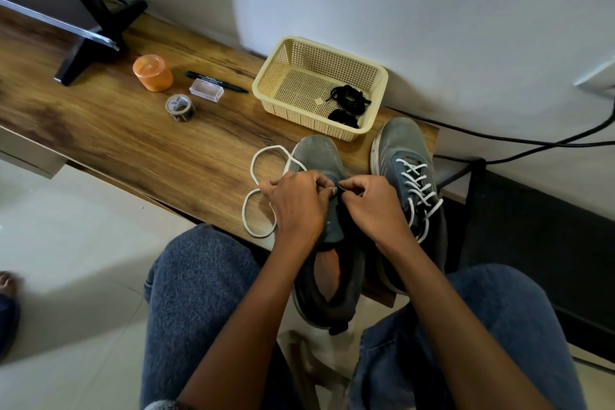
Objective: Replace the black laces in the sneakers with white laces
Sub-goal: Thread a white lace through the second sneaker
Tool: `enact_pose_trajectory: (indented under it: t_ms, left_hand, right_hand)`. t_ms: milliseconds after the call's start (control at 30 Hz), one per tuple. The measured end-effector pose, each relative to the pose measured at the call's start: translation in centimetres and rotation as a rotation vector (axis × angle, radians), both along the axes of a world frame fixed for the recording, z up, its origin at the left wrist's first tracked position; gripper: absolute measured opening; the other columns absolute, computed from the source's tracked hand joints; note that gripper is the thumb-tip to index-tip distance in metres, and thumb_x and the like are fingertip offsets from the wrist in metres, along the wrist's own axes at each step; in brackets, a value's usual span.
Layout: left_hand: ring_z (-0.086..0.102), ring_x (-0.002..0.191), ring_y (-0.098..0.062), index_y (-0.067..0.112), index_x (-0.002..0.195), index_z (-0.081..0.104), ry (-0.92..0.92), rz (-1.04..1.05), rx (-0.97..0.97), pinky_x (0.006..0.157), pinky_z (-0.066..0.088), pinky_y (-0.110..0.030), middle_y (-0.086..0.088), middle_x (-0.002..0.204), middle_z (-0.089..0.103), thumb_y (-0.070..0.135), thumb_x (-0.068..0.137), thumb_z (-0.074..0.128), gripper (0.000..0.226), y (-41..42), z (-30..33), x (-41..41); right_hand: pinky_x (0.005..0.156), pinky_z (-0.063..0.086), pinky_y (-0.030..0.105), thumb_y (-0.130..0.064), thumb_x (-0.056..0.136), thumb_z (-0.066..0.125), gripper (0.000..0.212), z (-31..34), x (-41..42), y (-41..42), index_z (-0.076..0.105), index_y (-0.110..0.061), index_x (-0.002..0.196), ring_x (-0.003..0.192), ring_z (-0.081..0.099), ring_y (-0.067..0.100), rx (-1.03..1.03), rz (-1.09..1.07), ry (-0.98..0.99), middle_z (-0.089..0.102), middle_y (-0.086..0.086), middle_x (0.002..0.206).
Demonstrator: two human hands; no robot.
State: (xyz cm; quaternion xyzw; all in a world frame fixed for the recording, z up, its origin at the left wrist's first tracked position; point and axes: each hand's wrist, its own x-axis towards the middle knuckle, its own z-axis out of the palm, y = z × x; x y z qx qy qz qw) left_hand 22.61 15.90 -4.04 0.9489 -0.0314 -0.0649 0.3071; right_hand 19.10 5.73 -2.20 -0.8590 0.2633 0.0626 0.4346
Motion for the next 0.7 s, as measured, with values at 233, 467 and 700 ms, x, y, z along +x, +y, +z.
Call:
enact_pose_trajectory:
  t_ms: [233, 467, 700]
  left_hand:
    - [0.041, 0.115, -0.014, 0.033, 0.088, 0.073, -0.089, -0.101, 0.182, 0.094, 0.014, -0.034, 0.012, 0.098, 0.066, 0.047, 0.082, 0.067, 0.016, 0.3, 0.1, 0.4]
    - [0.039, 0.119, -0.016, 0.032, 0.088, 0.071, -0.067, -0.190, 0.291, 0.092, 0.008, -0.035, 0.011, 0.104, 0.062, 0.043, 0.087, 0.064, 0.013, 0.4, 0.5, 0.8]
    - [0.038, 0.117, -0.017, 0.030, 0.089, 0.072, -0.111, -0.240, 0.218, 0.099, 0.017, -0.040, 0.010, 0.105, 0.061, 0.031, 0.088, 0.064, 0.009, 0.2, -0.4, 0.6]
  right_hand:
    - [0.079, 0.050, 0.031, -0.013, 0.089, 0.052, 0.023, 0.4, -0.2, -0.1, 0.074, -0.016, 0.095, 0.085, 0.061, 0.011, 0.021, -0.050, 0.020, 0.065, -0.007, 0.082]
    - [0.076, 0.053, 0.035, -0.012, 0.086, 0.055, 0.020, 0.4, -0.1, 0.5, 0.075, -0.011, 0.086, 0.081, 0.065, 0.018, -0.040, -0.099, -0.028, 0.072, 0.004, 0.085]
    - [0.077, 0.052, 0.038, -0.013, 0.089, 0.052, 0.021, 0.0, -0.1, 0.5, 0.073, -0.009, 0.086, 0.081, 0.064, 0.018, -0.007, -0.113, -0.023, 0.071, 0.005, 0.085]
